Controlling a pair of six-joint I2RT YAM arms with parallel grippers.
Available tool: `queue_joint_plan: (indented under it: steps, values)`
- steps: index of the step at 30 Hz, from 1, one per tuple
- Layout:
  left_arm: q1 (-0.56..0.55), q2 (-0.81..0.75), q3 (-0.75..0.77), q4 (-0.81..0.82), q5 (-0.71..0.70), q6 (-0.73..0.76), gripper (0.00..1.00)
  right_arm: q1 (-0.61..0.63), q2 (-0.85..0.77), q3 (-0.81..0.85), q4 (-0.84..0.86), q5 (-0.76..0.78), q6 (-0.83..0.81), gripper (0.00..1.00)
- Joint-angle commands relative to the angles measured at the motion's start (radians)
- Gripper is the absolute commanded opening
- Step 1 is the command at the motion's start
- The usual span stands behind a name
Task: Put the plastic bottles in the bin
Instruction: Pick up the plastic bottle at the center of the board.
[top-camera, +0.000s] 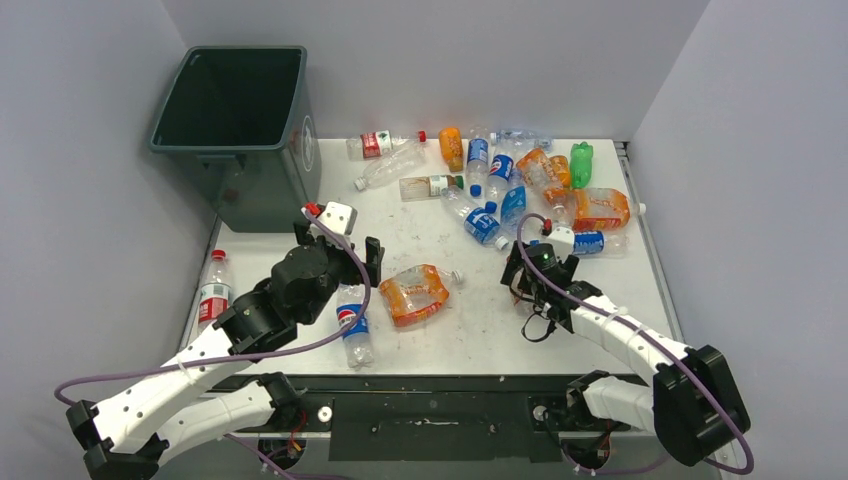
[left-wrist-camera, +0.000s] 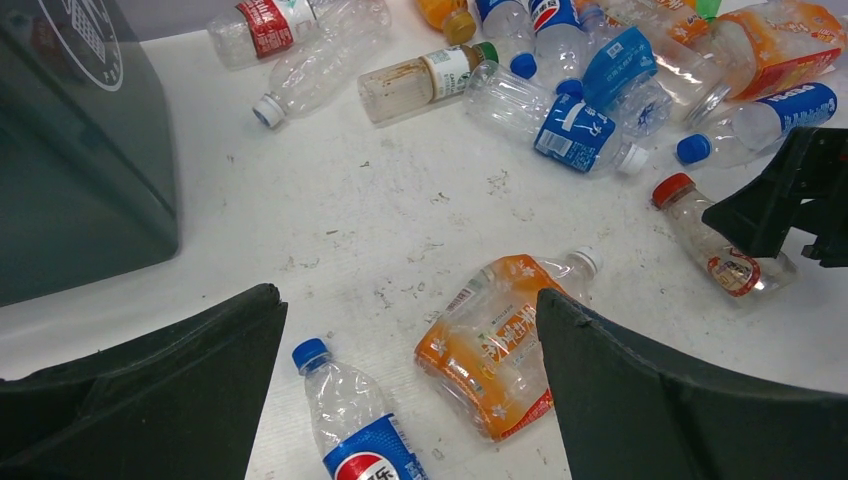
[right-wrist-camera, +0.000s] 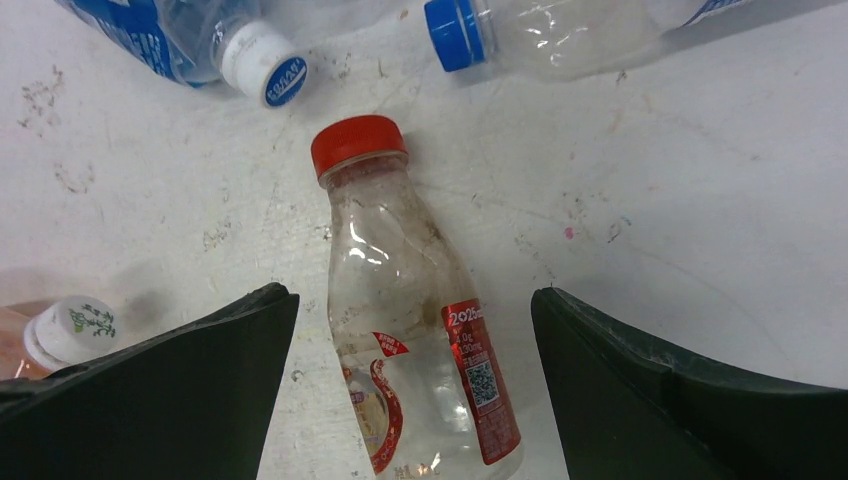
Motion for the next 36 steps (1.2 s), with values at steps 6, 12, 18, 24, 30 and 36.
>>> queue_joint_plan:
  steps: [6, 12, 18, 24, 30, 36]
  values:
    - [-0.001, 0.005, 0.016, 0.028, 0.045, 0.009, 0.96, 0.002, 0.047, -0.011, 0.012, -0.088, 0.045, 0.94]
    - [0.000, 0.016, 0.024, 0.021, 0.060, 0.000, 0.96, 0.003, 0.105, -0.054, 0.032, -0.139, 0.084, 0.96]
    - [-0.001, -0.005, 0.012, 0.035, 0.053, -0.005, 0.96, 0.013, 0.125, -0.057, 0.046, -0.149, 0.086, 0.70]
    - [-0.002, -0.016, 0.009, 0.038, 0.041, -0.008, 0.96, 0.053, 0.114, -0.048, 0.050, -0.149, 0.064, 0.41]
    - [-0.001, -0.041, -0.013, 0.072, 0.041, -0.018, 0.96, 0.276, -0.111, -0.014, 0.081, -0.056, -0.019, 0.29]
    - [0.004, -0.152, -0.125, 0.307, 0.169, -0.039, 0.96, 0.516, -0.345, 0.004, 0.252, 0.004, -0.166, 0.15]
